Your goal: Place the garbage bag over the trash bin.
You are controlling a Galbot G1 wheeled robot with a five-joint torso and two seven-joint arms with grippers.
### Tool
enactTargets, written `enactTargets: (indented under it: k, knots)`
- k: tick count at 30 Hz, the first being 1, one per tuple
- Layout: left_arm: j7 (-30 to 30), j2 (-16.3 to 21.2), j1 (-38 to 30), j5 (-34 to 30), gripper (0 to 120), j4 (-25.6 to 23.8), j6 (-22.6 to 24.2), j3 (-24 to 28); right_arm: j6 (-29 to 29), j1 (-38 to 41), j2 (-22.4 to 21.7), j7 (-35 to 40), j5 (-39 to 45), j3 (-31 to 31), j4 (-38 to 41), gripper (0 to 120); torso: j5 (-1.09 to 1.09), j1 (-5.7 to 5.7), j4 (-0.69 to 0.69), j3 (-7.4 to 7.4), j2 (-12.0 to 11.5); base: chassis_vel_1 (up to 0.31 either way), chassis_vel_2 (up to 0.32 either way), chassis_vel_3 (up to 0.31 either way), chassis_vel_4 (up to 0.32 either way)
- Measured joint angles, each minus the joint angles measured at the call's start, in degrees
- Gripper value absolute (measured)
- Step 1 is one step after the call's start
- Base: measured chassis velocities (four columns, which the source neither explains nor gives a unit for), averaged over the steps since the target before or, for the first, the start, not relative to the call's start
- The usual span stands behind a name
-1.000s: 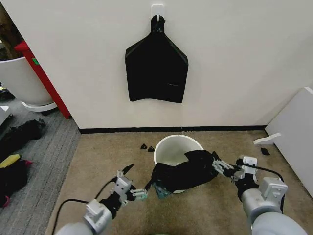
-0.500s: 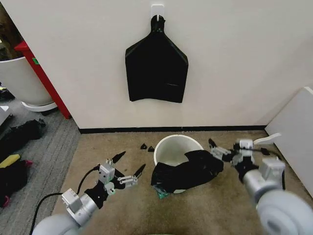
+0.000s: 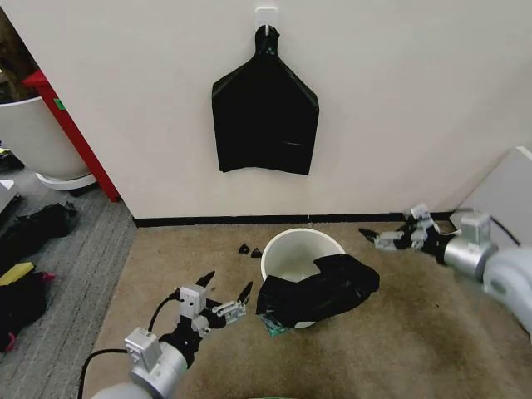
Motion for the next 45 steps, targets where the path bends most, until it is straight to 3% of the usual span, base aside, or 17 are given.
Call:
enactTargets:
  k: [7,13,17,21,25,26,31,45]
  knots:
    - [-0.48,-2.55,0.47,-0.98,100,-0.02,5.71,-3.92,0.1,17.87,0.06,-6.01,-1.54,-17.28,-9.14,100,0.01,0.0,-0.02,0.01,0.0,0.0,0.0,0.0,0.0]
    - [1.51,-4.63,0.83,-0.46,100,1.09,7.17,-7.11,-0.33,31.13,1.76,-9.86,-2.76,-32.94,-14.5,100,0.01,0.0,-0.01,0.0,0.0,0.0,0.0,0.0,0.0]
    - [3.27,-5.91,0.96,-0.12,100,1.33,8.75,-8.42,-1.88,39.49,3.85,-10.08,-2.63,-43.65,-18.08,100,0.0,0.0,-0.01,0.0,0.0,0.0,0.0,0.0,0.0]
    - [4.14,-6.78,0.9,-0.02,100,1.54,9.76,-9.3,-3.08,44.89,5.33,-10.03,-2.46,-49.28,-21.3,100,0.0,0.0,-0.01,0.0,0.0,0.0,0.0,0.0,0.0]
    - [4.84,-7.54,0.73,-0.06,100,1.87,9.72,-10.13,-6.67,51.47,6.48,-8.47,1.21,-58.7,-24.5,100,0.02,0.0,-0.01,0.0,0.0,0.0,0.0,0.0,0.0]
    - [4.84,-7.54,0.73,-0.06,100,1.87,9.72,-10.13,-6.67,51.47,6.48,-8.47,1.21,-58.7,-24.5,100,0.02,0.0,-0.01,0.0,0.0,0.0,0.0,0.0,0.0]
    - [5.93,-7.92,0.55,-0.12,100,2.21,8.98,-10.79,-7.31,60.44,7.72,-8.46,3.66,-71.39,-28.04,100,-0.01,0.0,-0.03,0.0,0.0,0.0,0.0,0.0,0.0]
    - [8.67,-9.1,0.69,0.22,100,3.47,6.65,-11.49,-7.17,69.22,15.9,-11.35,-2.42,-84.0,-34.13,100,0.0,0.0,-0.01,0.0,-0.01,0.0,0.0,0.0,0.0]
